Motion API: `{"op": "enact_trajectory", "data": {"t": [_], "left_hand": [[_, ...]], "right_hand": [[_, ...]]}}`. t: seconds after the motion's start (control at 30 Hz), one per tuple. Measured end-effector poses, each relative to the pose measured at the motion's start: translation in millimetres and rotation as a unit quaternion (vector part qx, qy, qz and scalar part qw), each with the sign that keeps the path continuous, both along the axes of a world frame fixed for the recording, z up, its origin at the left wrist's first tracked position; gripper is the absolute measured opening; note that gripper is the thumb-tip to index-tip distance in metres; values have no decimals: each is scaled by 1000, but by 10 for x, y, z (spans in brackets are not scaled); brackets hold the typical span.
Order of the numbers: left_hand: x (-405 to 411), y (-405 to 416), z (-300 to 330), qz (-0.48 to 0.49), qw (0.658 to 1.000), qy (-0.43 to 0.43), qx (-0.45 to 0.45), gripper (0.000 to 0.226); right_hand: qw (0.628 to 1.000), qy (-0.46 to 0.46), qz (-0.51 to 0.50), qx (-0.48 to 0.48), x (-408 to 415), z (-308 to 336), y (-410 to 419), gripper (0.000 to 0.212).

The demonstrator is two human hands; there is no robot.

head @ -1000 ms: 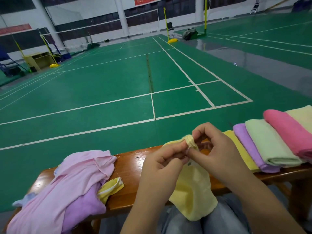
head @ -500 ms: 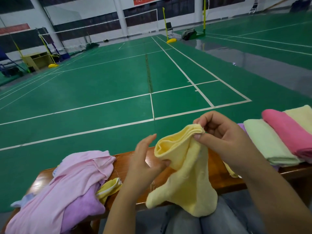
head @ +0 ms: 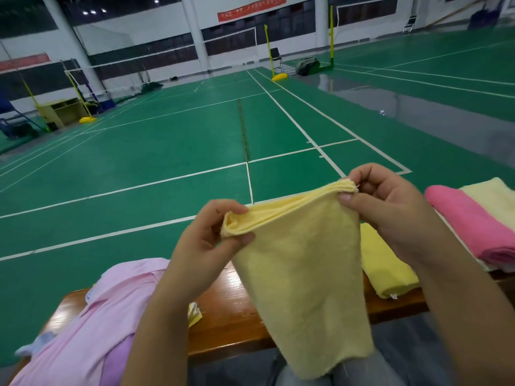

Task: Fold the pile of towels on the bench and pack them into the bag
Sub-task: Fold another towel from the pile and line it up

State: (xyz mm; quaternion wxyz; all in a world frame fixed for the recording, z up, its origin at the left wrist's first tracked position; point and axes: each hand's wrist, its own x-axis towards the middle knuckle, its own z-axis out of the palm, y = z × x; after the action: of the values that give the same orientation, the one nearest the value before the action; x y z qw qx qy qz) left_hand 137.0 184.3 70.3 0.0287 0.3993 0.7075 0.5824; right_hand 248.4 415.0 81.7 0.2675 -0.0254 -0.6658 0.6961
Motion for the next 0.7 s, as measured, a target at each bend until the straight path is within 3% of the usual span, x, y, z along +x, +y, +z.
{"op": "enact_trajectory", "data": {"t": [0.2,0.37,0.47,0.6,0.7], "left_hand": [[-87,-48,243,15,972,204,-113,11],[-85,-140,212,48,957,251,-138,20],[31,-136,160,112,975,182,-62,28],[201,-88,174,81,992,52,87,37],[212,-58,189,78,993,21,81,56]], "right_hand": [[999,-4,-10,30,22,11,43,18],[999,-37,10,31,6,-22,38,20],[999,-19,40,25,42,12,5,19],[995,0,103,-4,157,155,10,20],[993,-41,106,6,81,137,95,15]]}}
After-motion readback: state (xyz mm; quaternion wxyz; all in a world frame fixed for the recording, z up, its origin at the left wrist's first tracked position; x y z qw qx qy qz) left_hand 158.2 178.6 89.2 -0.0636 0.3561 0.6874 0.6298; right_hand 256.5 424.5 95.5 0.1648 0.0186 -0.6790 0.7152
